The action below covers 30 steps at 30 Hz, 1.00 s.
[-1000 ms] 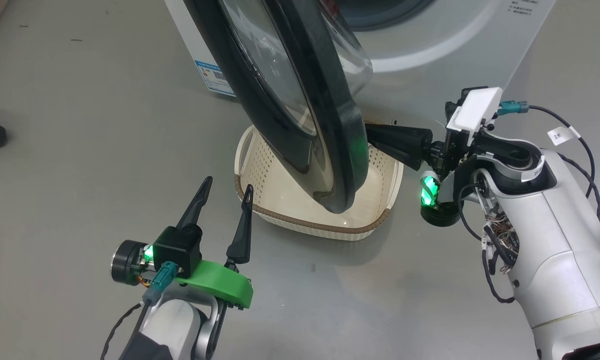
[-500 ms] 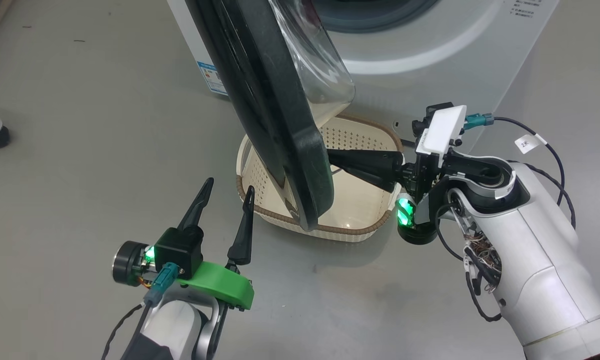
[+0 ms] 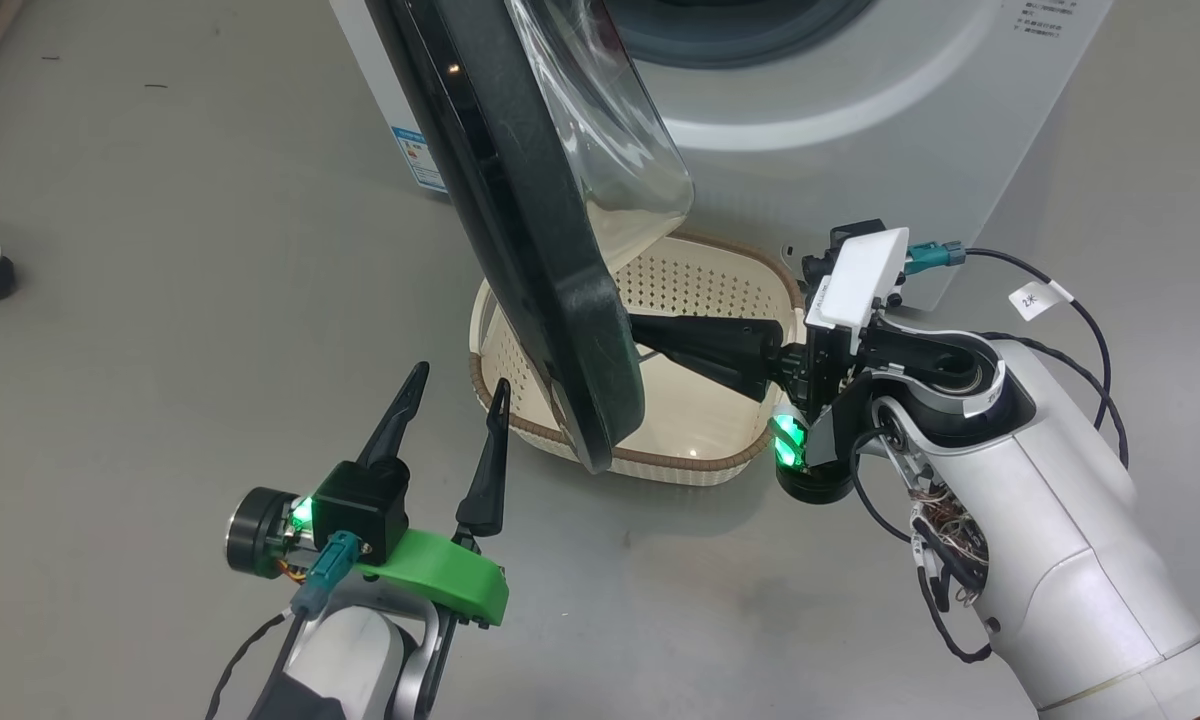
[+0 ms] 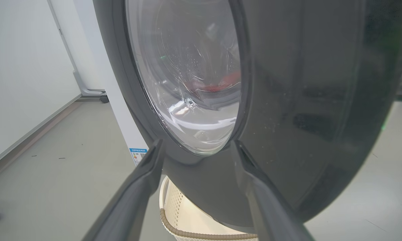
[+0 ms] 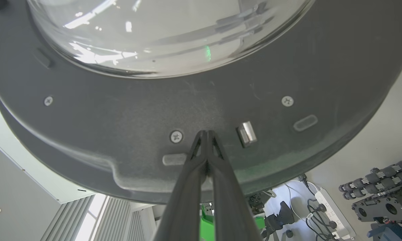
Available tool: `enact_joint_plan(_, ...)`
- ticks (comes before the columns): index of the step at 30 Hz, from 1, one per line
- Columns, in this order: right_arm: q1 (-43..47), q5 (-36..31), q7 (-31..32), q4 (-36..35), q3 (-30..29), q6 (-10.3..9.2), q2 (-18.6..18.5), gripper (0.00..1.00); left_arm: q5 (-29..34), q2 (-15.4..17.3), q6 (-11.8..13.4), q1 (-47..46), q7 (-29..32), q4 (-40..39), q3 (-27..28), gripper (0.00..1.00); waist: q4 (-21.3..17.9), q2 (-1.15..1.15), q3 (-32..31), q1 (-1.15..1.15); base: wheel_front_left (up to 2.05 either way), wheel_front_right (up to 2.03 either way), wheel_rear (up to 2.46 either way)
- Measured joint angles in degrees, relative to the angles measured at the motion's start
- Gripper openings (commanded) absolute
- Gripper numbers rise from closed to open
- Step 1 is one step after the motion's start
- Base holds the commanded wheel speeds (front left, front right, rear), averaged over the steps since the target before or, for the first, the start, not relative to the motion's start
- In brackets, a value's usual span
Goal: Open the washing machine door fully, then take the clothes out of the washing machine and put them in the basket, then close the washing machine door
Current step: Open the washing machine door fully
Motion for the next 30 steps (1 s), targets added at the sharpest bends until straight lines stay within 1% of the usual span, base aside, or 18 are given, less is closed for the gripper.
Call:
enact_joint_plan(5, 0.0, -1.1, -1.2, 0.0, -0.1, 0.0, 0.0, 0.0, 0.1, 0.0, 0.0, 0.3, 0.0, 0.2, 0.5, 1.0, -0.3, 0.0, -0.3, 0.0, 0.0, 0.0, 0.0)
enact_joint_plan(8, 0.1, -3.5, -2.6, 0.0, 0.0, 0.08, 0.1, 0.0, 0.5, 0.0, 0.0, 0.5, 0.0, 0.5, 1.6, 1.0, -0.6, 0.0, -0.8, 0.0, 0.0, 0.0, 0.0)
enact_joint_plan(9, 0.1, -4.6, -3.3, -0.1, 0.0, 0.55, -0.3, 0.0, 0.5, 0.0, 0.0, 0.5, 0.0, 0.6, 1.8, 1.0, -0.8, 0.0, -1.0, 0.0, 0.0, 0.0, 0.0)
enact_joint_plan(11, 0.1, -7.7, -5.3, -0.5, 0.2, 2.35, -1.5, 0.0, 0.5, 0.0, 0.0, 0.5, 0.0, 0.7, 2.1, 1.0, -1.0, 0.0, -1.5, 0.0, 0.0, 0.0, 0.0)
enact_joint_plan(14, 0.1, -12.7, -8.4, -1.3, 0.6, 5.26, -4.8, 0.0, 0.6, 0.0, 0.0, 0.5, 0.0, 0.9, 2.2, 1.0, -1.5, 0.0, -2.4, 0.0, 0.0, 0.0, 0.0)
enact_joint_plan(19, 0.1, -27.4, -14.4, -3.2, 5.2, 11.51, -12.1, 0.0, 1.0, 0.0, 0.0, 0.6, 0.0, 1.3, 3.4, 1.0, -2.5, 0.0, -4.0, 0.0, 0.0, 0.0, 0.0)
enact_joint_plan(20, 0.2, -30.4, -15.7, -3.4, 6.1, 12.58, -13.3, 0.0, 1.0, 0.0, 0.0, 0.6, 0.0, 1.3, 3.8, 1.0, -2.7, 0.0, -4.4, 0.0, 0.0, 0.0, 0.0)
enact_joint_plan(22, 0.7, -35.1, -18.9, -3.8, 6.7, 13.9, -15.3, 0.0, 1.1, 0.1, 0.0, 0.9, 0.0, 1.5, 4.4, 1.0, -3.2, 0.0, -5.1, 0.0, 0.0, 0.0, 0.0)
enact_joint_plan(23, 1.1, -37.4, -20.5, -3.9, 7.1, 14.23, -16.2, 0.0, 1.2, 0.1, 0.0, 1.1, 0.0, 1.5, 4.7, 1.0, -3.5, 0.0, -5.5, 0.0, 0.0, 0.0, 0.0)
enact_joint_plan(26, 3.0, -44.2, -26.1, -4.4, 7.9, 14.16, -18.9, 0.0, 1.6, 0.1, 0.0, 1.8, 0.0, 1.8, 5.3, 1.0, -4.3, 0.0, -6.6, 0.0, 0.0, 0.0, 0.0)
enact_joint_plan(29, 5.2, -47.5, -32.2, -5.0, 6.8, 13.72, -19.6, 0.0, 2.5, 0.1, 0.0, 1.8, 0.0, 1.9, 6.0, 1.0, -5.1, 0.0, -7.7, 0.0, 0.0, 0.0, 0.0)
enact_joint_plan(30, 5.2, -47.5, -32.2, -5.0, 6.8, 13.72, -19.6, 0.0, 2.5, 0.1, 0.0, 1.8, 0.0, 1.9, 6.0, 1.0, -5.1, 0.0, -7.7, 0.0, 0.0, 0.0, 0.0)
